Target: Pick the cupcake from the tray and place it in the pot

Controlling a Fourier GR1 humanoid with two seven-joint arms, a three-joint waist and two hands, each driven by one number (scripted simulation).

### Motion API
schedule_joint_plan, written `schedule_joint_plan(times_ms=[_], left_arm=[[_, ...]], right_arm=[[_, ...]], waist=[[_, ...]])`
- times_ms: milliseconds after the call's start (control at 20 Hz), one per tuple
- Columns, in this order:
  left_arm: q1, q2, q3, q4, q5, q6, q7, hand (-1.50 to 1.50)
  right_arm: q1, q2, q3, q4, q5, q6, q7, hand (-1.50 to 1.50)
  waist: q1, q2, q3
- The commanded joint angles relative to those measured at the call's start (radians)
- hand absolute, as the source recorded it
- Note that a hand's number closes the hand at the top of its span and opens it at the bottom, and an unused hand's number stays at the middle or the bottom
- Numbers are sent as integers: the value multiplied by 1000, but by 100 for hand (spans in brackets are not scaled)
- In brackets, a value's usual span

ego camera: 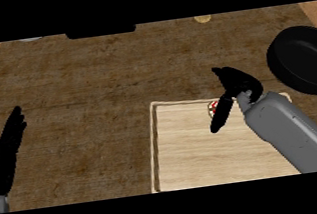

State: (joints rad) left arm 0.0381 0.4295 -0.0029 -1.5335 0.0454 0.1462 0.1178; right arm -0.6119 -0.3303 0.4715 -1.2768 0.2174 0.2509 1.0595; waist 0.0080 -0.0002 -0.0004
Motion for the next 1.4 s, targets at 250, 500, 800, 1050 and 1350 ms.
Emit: schedule_joint_plan(times_ms=[250, 500, 800, 1050, 1350], left_arm=[[-7, -22, 30, -11, -25, -21, 21, 0], [-62, -18, 59, 21, -32, -47, 43, 0], [19, -80, 38, -21, -78, -34, -6, 0], [40, -19, 127, -21, -24, -132, -6, 0], [-16, -90, 96, -47, -105, -97, 63, 0]], right_arm=[[-59, 36, -67, 133, 66, 91, 43, -150], [-16, 105, -53, 141, 125, 65, 56, -150], [-41, 113, -86, 262, 178, 118, -114, 150], [-6, 146, -84, 199, 241, 113, -113, 150], [50, 179, -130, 86, 291, 158, -58, 150]], waist=[[-2, 0, 0], [-5, 0, 0], [2, 1, 0], [0, 0, 0], [-8, -1, 0]])
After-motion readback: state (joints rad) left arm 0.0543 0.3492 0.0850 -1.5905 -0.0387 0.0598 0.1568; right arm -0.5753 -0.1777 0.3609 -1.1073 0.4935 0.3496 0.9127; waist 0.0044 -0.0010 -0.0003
